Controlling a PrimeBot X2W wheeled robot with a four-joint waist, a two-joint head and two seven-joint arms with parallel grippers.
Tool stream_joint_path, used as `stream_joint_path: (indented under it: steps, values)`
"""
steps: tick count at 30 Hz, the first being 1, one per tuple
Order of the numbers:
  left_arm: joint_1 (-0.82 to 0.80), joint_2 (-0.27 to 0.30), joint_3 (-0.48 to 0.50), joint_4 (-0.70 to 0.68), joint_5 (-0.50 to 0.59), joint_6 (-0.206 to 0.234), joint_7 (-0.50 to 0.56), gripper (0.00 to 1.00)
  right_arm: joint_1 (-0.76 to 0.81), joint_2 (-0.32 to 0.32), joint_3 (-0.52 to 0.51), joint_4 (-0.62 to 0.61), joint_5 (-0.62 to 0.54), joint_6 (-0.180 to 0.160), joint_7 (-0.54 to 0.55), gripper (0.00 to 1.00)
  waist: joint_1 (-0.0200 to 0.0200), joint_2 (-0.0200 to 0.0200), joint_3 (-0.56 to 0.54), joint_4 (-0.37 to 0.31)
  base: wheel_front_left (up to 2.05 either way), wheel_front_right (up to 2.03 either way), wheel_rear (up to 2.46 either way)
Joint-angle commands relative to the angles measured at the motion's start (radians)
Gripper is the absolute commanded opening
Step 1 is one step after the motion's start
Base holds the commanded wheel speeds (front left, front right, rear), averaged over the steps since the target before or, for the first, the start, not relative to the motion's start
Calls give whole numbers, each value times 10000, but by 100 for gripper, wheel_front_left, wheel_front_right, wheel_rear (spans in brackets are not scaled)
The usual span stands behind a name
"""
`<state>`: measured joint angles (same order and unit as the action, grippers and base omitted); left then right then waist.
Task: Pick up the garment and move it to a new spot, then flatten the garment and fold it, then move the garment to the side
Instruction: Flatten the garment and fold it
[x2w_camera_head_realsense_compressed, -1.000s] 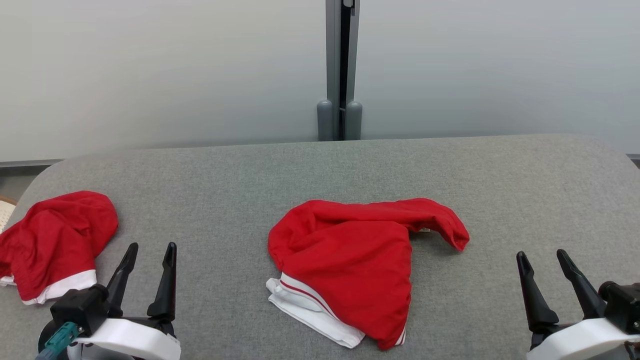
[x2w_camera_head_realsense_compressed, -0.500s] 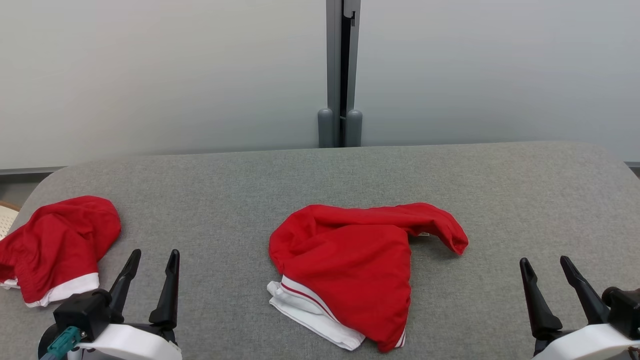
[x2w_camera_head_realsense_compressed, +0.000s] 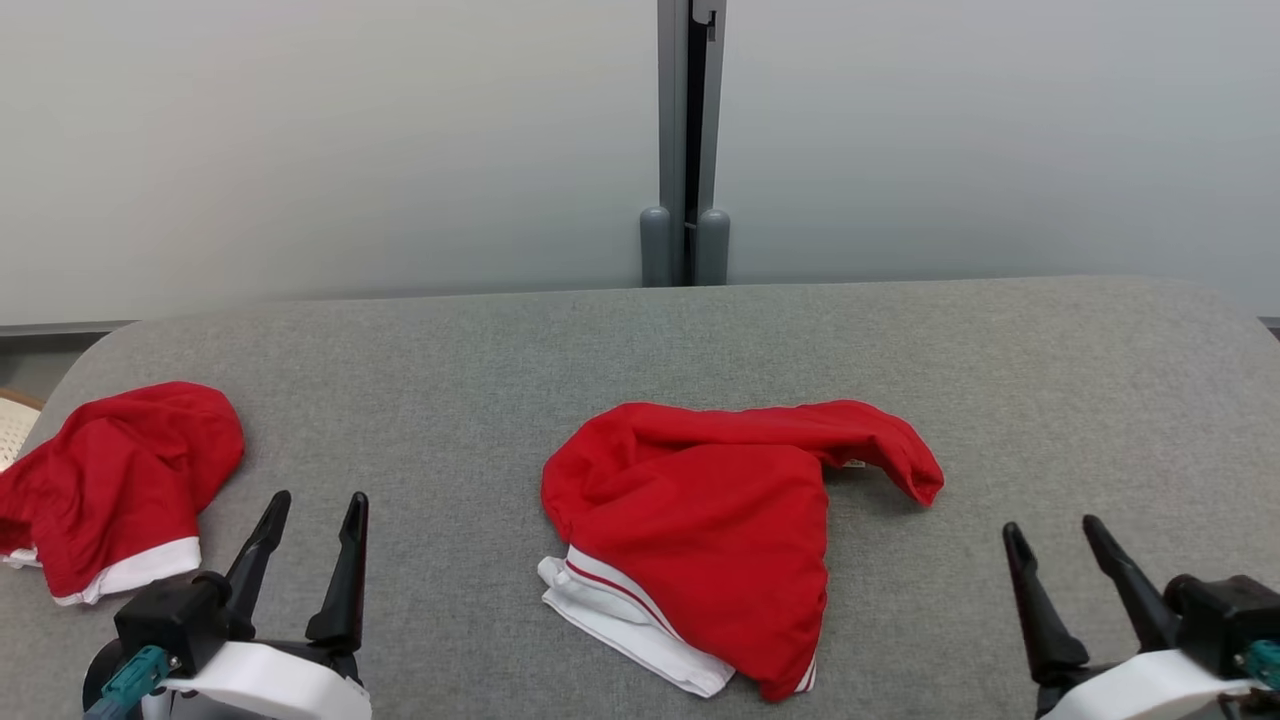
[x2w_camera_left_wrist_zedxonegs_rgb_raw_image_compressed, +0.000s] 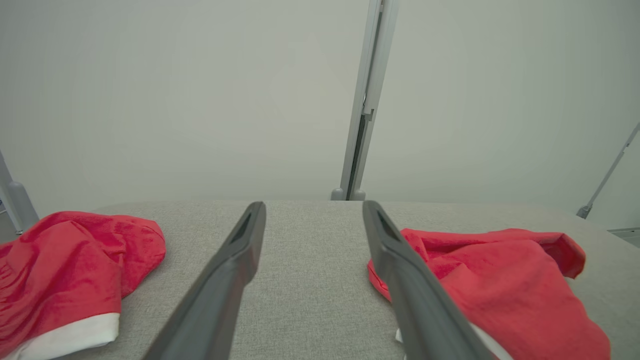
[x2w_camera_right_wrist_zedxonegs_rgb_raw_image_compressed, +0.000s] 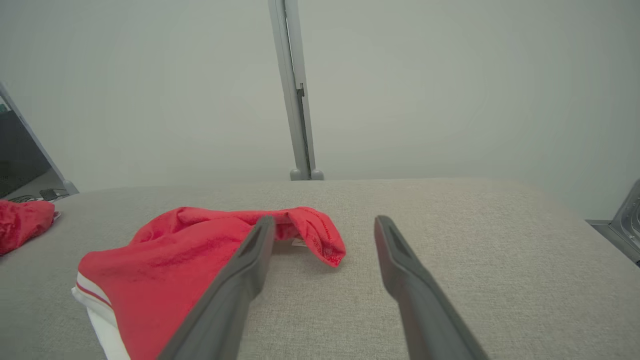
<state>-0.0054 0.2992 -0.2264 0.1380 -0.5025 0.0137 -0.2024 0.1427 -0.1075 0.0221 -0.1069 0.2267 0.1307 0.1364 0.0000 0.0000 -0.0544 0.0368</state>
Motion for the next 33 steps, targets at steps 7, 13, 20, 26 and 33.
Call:
stream_joint_path:
  steps: [7, 13, 20, 26, 33]
  values:
    - [-463, -77, -201, -211, 160, 118, 99, 100, -183, -285, 2057, 428, 149, 0, 350, 100, 0, 0, 416, 396, 0, 0, 0]
    - [-993, -278, -510, -225, 315, 37, 25, 100, -422, -611, 4038, 1407, 436, -3, 555, 100, 0, 0, 1021, 813, 0, 0, 0]
    - [-1595, -435, -605, -49, 382, -72, -159, 100, -858, -847, 4165, 2673, -55, -1, -158, 100, 0, 0, 1667, 1087, 0, 0, 0]
    - [-1880, -462, -632, 114, 450, -101, -288, 100, -1432, -841, 4035, 3395, -409, -1, -503, 0, 0, 0, 1881, 1090, 0, 0, 0]
    - [-1937, -433, -636, 192, 497, -101, -393, 100, -1854, -830, 3563, 2619, -115, -1, -882, 0, 0, 0, 1862, 1005, 0, 0, 0]
